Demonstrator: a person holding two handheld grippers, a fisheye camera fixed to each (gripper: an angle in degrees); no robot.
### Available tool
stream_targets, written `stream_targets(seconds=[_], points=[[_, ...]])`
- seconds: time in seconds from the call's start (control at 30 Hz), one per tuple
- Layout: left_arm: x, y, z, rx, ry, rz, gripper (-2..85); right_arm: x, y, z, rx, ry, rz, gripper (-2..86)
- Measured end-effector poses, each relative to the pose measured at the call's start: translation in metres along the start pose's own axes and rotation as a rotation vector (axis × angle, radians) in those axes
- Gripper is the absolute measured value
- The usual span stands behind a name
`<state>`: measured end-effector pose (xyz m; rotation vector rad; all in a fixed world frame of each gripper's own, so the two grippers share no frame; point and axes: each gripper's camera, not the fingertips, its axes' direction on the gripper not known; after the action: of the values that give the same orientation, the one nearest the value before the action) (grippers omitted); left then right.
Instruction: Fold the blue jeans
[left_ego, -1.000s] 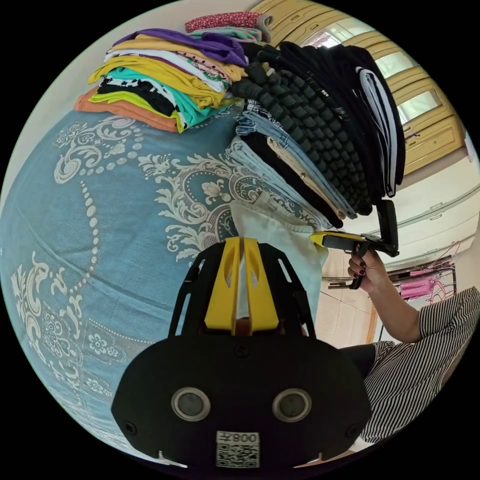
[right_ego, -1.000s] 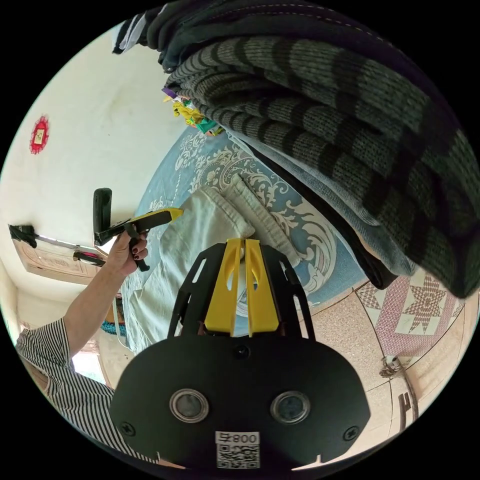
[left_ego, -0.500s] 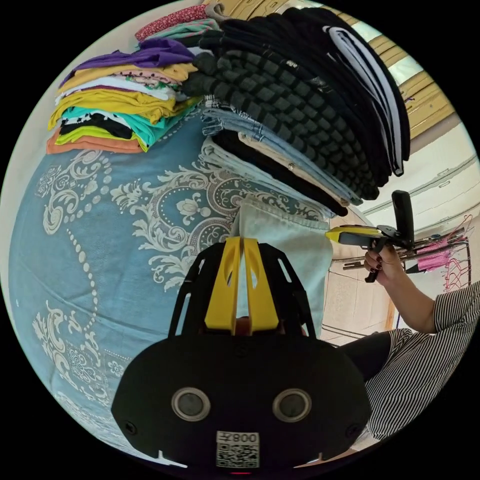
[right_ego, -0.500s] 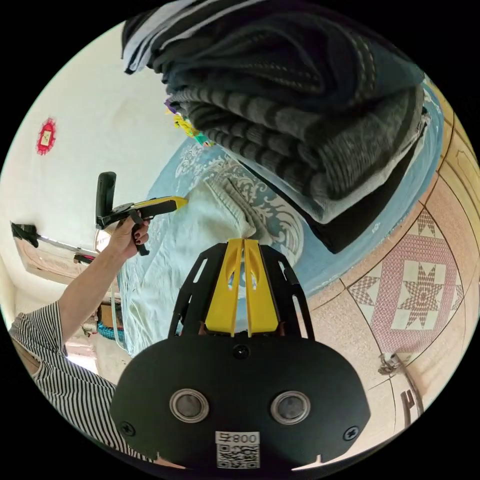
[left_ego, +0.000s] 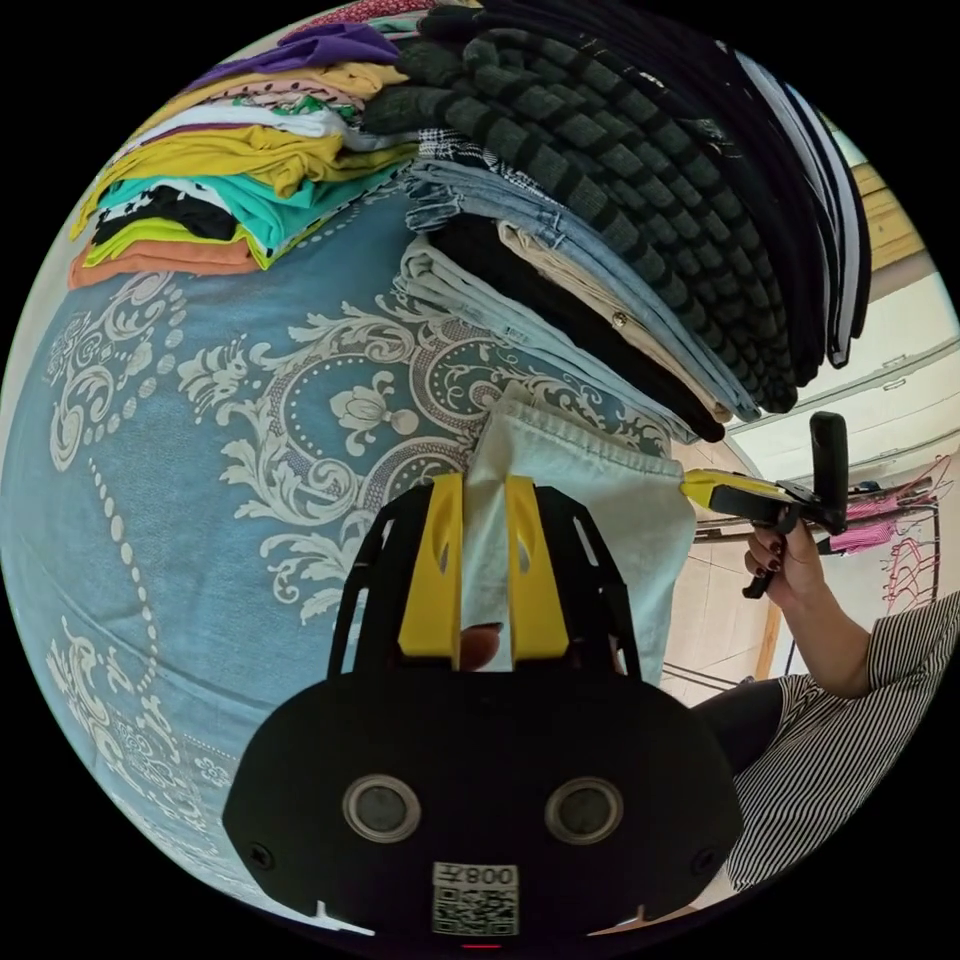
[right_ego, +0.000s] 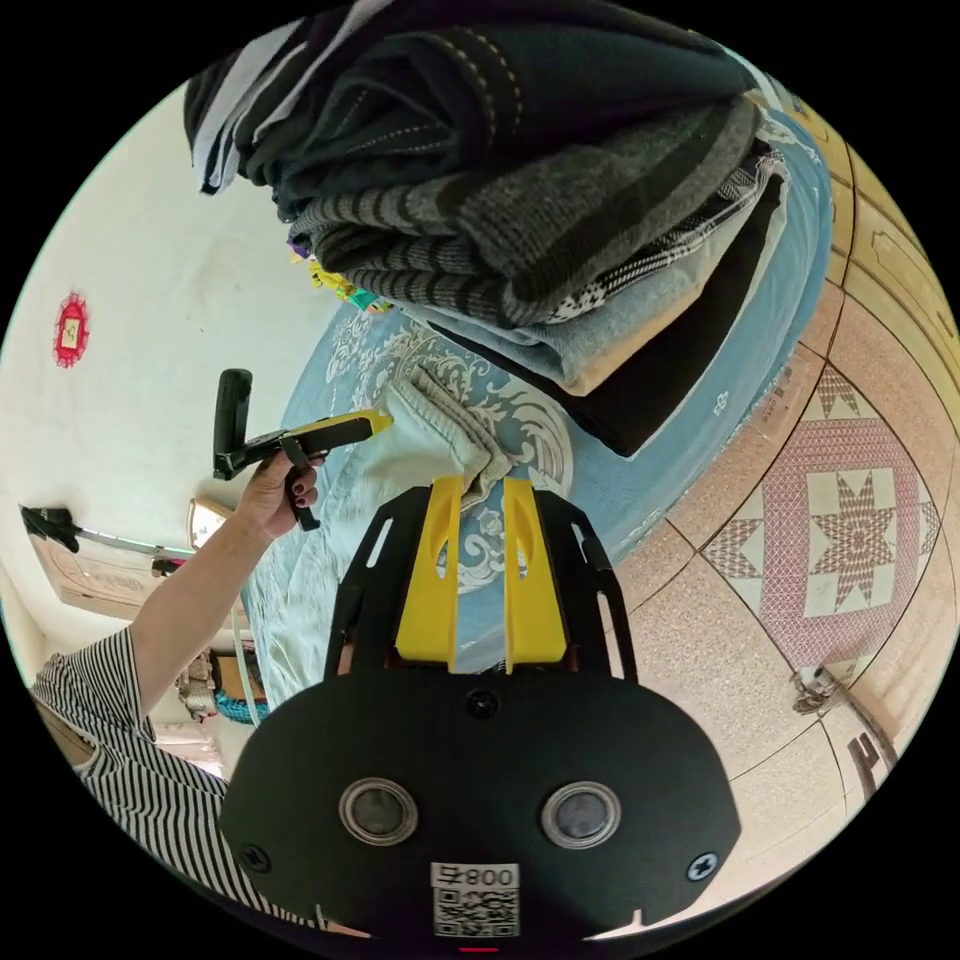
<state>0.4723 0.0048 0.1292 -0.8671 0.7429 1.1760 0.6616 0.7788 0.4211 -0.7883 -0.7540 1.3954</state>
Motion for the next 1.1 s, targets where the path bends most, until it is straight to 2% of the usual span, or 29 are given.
stream_targets(seconds=[0.1,0.27,0.43,0.53,0.8,1.1], points=[[0.006,0.000,-0.005,0.006,-0.009,0.025,3.7,-0.006,-0.002,0.017,-0.029,0.029,0.026,6.1],[0.010,0.004,-0.027,0.088,0.000,0.052,2.6,-0.032,-0.002,0.011,0.042,0.028,-0.080,4.1],[0.006,0.010,-0.008,0.027,-0.018,0.009,2.4,-0.034,0.000,0.042,-0.039,0.134,-0.060,4.7],[0.010,0.020,-0.010,0.053,-0.047,0.024,2.4,-0.048,0.012,0.042,0.046,0.174,-0.112,4.8],[0.013,0.049,-0.019,0.066,-0.065,0.044,2.4,-0.083,0.015,0.085,0.049,0.287,-0.197,6.0],[0.015,0.093,-0.037,0.091,-0.106,0.086,2.1,-0.122,0.025,0.125,0.046,0.345,-0.299,1.6]])
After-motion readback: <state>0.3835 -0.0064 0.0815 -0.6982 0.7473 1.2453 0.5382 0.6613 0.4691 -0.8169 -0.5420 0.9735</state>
